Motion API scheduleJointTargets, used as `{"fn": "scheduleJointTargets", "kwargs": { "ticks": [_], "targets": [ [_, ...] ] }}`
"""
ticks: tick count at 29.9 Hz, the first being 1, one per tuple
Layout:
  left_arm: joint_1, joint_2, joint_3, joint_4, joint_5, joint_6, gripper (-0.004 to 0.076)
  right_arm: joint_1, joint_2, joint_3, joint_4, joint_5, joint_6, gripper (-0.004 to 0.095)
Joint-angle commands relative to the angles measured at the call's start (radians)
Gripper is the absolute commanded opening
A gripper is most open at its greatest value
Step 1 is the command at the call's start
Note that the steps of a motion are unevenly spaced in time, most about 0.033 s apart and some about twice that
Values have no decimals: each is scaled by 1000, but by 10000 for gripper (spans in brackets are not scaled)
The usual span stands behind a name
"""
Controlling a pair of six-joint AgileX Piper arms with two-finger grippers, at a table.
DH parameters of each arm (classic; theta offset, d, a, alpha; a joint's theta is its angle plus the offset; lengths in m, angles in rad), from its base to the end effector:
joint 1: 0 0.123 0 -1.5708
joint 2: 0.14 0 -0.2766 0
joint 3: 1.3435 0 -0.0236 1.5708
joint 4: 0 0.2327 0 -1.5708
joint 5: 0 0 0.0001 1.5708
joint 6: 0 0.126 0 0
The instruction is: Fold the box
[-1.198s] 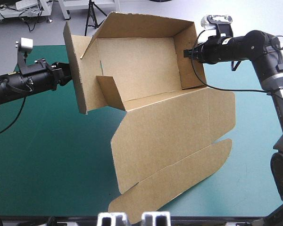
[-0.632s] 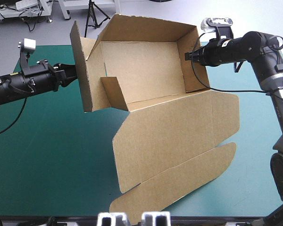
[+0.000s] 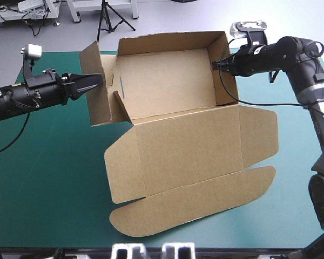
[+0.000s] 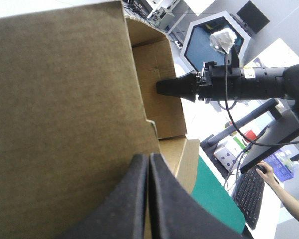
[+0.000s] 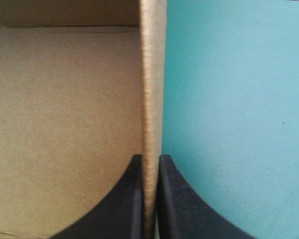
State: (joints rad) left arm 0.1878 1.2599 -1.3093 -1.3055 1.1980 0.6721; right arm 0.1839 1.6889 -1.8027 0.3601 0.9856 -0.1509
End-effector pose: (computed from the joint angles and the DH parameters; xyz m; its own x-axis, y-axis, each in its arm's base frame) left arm 0.2469 -0.0684 0.4264 -0.5980 -0.2274 -0.7686 0.5783 0.5415 -0.6102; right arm 0.3684 0.1062 0.3776 -0.6926 -0.0762 -0.7173 -0.3484 0.9061 0.2402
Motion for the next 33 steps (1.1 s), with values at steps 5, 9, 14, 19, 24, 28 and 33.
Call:
{"fn": "scheduleJointTargets", "kwargs": {
  "ticks": [5, 9, 14, 19, 24, 28, 33],
  "targets": [
    [-5, -21, -29, -67, -90, 10, 3, 2, -47, -32, 51, -42, 7, -18],
    [-3, -16, -29, -67, -211, 10, 3, 2, -56, -32, 51, -22, 7, -17],
    [86, 36, -29, -101, -175, 5, 3, -2, -89, -32, 47, -12, 7, -17],
    [262, 110, -29, -213, -42, 5, 3, -25, -143, -32, 49, -2, 7, -17],
    [328, 153, -29, -161, 57, 3, 3, -64, -192, -32, 55, 29, 7, -17],
    [311, 163, -29, -117, 93, 5, 2, -64, -220, -32, 63, 24, 7, -17],
    [279, 161, -29, -121, 93, 5, 3, -64, -216, -32, 119, 10, 7, -17]
  ]
}}
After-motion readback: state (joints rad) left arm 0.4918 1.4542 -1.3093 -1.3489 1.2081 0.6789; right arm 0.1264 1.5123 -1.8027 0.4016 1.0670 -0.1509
